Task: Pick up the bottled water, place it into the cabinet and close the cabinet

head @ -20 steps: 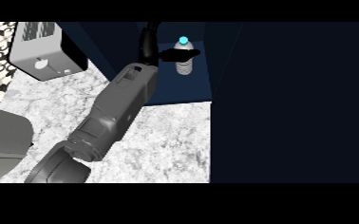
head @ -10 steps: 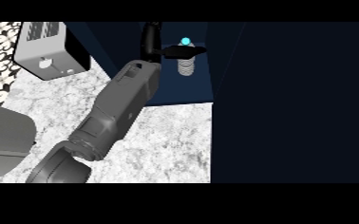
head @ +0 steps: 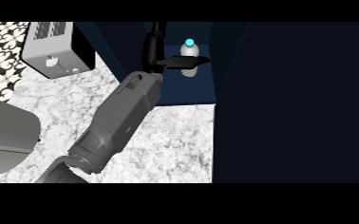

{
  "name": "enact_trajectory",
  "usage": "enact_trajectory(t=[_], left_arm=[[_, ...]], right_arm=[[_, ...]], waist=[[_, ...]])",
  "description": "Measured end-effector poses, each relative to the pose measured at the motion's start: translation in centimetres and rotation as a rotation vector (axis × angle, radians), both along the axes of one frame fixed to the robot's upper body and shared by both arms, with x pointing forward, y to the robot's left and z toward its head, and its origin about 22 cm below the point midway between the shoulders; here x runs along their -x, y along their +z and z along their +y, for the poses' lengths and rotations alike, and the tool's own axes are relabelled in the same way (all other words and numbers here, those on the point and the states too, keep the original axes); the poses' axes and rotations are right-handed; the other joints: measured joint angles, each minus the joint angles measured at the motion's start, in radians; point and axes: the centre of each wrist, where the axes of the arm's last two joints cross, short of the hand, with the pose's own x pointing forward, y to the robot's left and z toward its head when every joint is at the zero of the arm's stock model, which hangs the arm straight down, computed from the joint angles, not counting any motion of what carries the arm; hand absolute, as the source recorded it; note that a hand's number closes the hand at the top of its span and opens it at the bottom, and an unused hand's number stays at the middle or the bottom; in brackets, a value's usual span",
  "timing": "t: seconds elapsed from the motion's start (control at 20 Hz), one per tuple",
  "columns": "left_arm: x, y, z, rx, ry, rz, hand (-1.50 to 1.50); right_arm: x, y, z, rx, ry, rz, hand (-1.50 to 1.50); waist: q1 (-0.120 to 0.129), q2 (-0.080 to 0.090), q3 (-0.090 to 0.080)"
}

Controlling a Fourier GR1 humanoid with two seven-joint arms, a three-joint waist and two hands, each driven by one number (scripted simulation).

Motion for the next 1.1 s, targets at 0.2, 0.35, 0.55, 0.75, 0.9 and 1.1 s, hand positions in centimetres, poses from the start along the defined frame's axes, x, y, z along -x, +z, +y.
enact_trajectory(t=[0.2, 0.35, 0.55, 0.75, 0.9, 1.1], left_arm=[[2.1, -1.2, -0.8, 0.032, -0.051, 0.022, -1.5], [4.3, -2.4, -1.4, 0.058, -0.085, 0.036, -1.5], [7.8, -3.8, -2.0, 0.096, -0.122, 0.038, -1.5], [11.6, -4.7, -2.2, 0.142, -0.136, 0.044, -1.5], [14.2, -5.3, -2.0, 0.166, -0.158, 0.055, 1.5], [17.5, -5.4, -0.8, 0.176, -0.221, 0.068, 1.5]], right_arm=[[0.1, -0.1, 0.1, -0.006, -0.009, 0.008, -1.5], [0.1, 0.0, 0.1, -0.008, -0.016, 0.01, -1.5], [0.1, 0.0, 0.0, -0.007, -0.031, 0.012, -1.5], [0.1, -0.2, 0.2, -0.021, -0.036, 0.015, -1.5], [0.1, 0.0, 0.0, -0.01, -0.036, 0.011, -1.5], [0.1, 0.2, 0.0, 0.012, -0.001, 0.025, 1.5]], waist=[[0.01, -0.005, 0.0], [0.021, -0.008, 0.0], [0.04, -0.009, 0.0], [0.048, -0.01, 0.0], [0.049, -0.008, 0.0], [0.049, -0.008, 0.0]])
